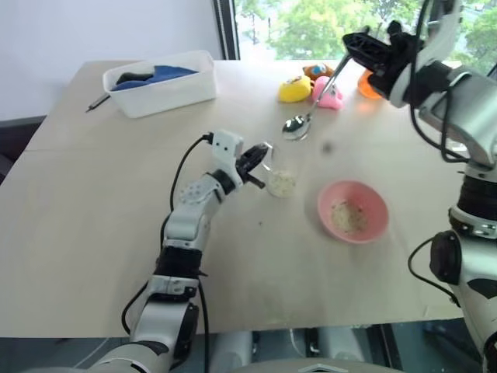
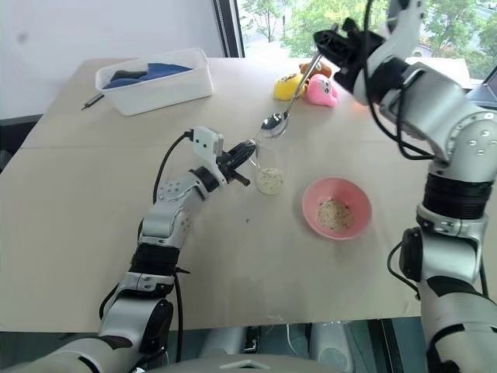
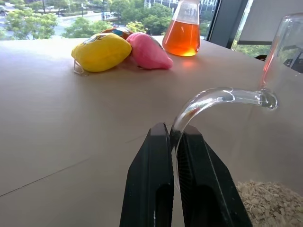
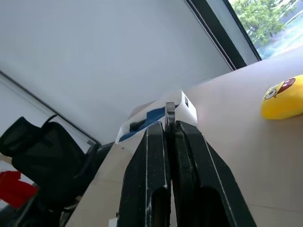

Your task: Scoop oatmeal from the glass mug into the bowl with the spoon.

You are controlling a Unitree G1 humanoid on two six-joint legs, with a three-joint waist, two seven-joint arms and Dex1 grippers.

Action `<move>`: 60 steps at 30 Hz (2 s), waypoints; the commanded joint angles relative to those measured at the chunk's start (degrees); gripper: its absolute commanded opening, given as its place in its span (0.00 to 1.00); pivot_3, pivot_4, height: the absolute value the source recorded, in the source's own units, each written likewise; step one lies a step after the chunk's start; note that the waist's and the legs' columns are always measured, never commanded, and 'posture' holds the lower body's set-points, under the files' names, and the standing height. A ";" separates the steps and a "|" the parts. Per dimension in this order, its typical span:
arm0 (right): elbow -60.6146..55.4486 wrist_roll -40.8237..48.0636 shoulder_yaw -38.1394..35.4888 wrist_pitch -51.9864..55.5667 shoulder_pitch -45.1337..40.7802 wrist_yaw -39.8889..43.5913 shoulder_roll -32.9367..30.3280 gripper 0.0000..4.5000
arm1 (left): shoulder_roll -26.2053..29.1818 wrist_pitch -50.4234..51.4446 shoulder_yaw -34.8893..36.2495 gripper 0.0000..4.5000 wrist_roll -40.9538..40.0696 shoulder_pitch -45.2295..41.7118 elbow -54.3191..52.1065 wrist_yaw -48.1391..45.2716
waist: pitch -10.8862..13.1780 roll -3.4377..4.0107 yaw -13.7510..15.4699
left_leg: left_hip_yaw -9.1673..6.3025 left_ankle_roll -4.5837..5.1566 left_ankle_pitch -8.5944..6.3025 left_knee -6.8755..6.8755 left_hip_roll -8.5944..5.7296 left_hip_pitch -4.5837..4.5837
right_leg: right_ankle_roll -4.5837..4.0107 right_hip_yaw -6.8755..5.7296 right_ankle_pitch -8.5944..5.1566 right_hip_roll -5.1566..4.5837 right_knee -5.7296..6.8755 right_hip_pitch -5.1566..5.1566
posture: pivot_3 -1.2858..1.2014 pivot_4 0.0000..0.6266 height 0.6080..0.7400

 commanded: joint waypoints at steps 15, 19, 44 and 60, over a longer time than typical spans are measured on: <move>-3.37 -22.68 4.65 2.96 1.88 17.97 0.90 0.44 | 0.16 -1.86 1.16 0.00 -1.94 3.01 -6.70 -0.15 | 0.00 0.01 -0.20 | 0.00 0.00 0.00 -0.01 0.00 -0.01 | 0.00 -0.02 0.00 0.00 -0.02 -0.02 | 0.52 0.24 1.00; -3.79 -22.63 1.83 3.22 1.34 17.95 1.34 0.63 | 1.09 -2.17 1.93 0.00 -2.00 3.73 -6.84 0.29 | 0.00 0.01 -0.18 | -0.01 0.00 0.00 -0.01 0.00 -0.01 | 0.00 -0.02 0.00 0.00 -0.01 -0.02 | 0.52 0.24 1.00; -3.66 -31.09 -3.78 2.64 1.94 19.65 1.75 0.63 | 1.67 -8.96 2.22 0.00 0.28 7.34 -5.19 0.75 | -0.01 0.02 -0.21 | 0.03 0.00 0.00 -0.01 0.00 0.03 | 0.00 0.00 0.00 -0.01 -0.01 -0.02 | 0.52 0.24 1.00; -3.41 -32.72 -4.89 3.04 2.37 21.08 3.61 0.64 | 2.39 -10.38 1.89 0.23 0.09 9.81 -4.82 -1.81 | -0.02 0.04 -0.25 | 0.11 -0.01 0.00 -0.02 0.00 0.13 | 0.00 0.08 0.00 -0.01 0.02 0.00 | 0.52 0.24 1.00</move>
